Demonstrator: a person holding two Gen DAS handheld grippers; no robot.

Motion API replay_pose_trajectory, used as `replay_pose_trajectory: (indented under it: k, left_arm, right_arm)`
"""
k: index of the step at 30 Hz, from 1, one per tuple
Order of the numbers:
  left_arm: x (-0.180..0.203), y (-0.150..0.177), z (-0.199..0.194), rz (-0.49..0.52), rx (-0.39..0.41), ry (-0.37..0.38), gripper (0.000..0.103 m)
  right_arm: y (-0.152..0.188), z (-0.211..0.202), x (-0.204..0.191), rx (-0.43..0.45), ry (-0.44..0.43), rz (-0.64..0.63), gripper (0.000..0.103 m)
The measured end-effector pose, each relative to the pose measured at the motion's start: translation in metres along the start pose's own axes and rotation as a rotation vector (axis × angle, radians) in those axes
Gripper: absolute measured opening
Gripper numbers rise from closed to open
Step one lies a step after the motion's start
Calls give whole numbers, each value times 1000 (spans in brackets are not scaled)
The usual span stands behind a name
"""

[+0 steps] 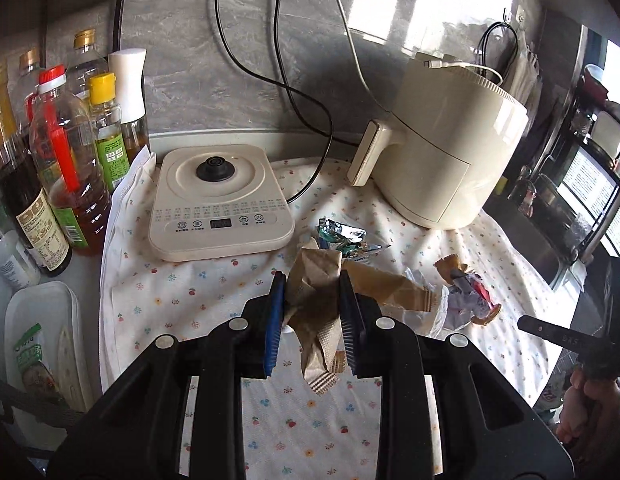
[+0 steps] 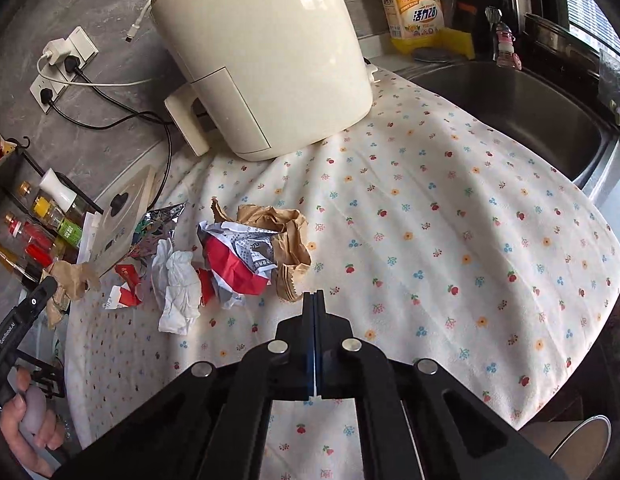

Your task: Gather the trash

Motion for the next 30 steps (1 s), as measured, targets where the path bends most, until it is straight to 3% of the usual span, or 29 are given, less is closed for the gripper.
replay_pose_trajectory:
  k: [3, 4, 6, 7, 10, 15, 18, 25, 30]
  left_arm:
    - [11, 5, -1, -2, -8, 10, 26]
    - [15, 7, -2, 0, -8, 8, 26]
    - [18, 12, -3, 2, -10, 2, 26]
    - [18, 14, -3, -2, -14, 0, 26]
    - [14, 20, -3, -16, -21, -7, 26]
    - [1, 23, -2, -37, -32, -18, 26]
    - [-3, 19, 2, -35, -41, -17, 26]
    - [12, 4, 9, 10, -32, 12, 26]
    - [44, 2, 18, 52, -40, 62, 26]
  right_arm:
    - [4, -3, 4, -12, -12, 4, 7]
    - [3, -3, 4, -11, -12, -5, 20]
    - [-1, -8, 2, 23, -7, -12, 56]
    - [-4, -9, 1, 41, 0, -17, 57]
    - [-16, 0, -4, 17, -16, -17, 46]
    - [-30, 28, -9, -23, -18, -6, 45]
    - [-33, 49, -8, -74, -29, 9, 8]
    - [-40, 17, 5, 55, 54, 24, 6]
    - [-29, -8, 35, 74, 80, 71, 6]
Point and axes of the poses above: each gripper's, at about its wrist camera, not at the fingertips, and z roughly the way its jaws point, x to its right, y to its underside, the point moved 6 cm from there along z, roughly the way its jaws point, and after that the axes turned 14 degrees about -x, right-handed, at the moved point
